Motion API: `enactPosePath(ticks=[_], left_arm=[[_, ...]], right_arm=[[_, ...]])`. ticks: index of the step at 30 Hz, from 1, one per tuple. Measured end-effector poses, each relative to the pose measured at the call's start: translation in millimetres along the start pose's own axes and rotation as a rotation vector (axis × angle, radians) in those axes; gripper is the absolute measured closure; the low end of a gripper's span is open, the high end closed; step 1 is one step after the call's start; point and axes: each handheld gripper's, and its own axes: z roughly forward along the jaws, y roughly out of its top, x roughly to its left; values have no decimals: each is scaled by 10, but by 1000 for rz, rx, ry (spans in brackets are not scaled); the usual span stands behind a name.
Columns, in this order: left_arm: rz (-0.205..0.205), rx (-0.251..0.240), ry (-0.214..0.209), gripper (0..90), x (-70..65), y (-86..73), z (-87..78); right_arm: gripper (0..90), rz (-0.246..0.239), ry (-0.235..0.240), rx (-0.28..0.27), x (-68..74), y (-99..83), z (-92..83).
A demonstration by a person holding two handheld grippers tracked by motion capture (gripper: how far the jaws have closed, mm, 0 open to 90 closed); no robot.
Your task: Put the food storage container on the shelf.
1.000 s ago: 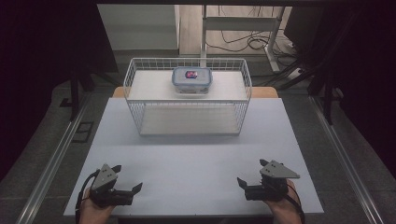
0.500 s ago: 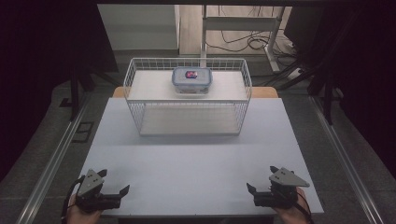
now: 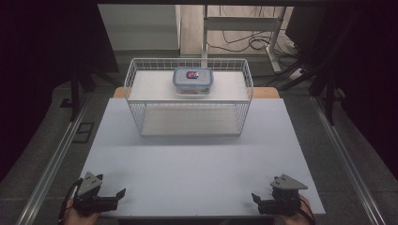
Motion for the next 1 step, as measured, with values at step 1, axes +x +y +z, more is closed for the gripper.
enactPosePath(ticks=[1], left_arm=[[2, 8, 0, 10, -1, 3, 9]], right_arm=[[0, -2, 0, 6, 3, -1, 7]])
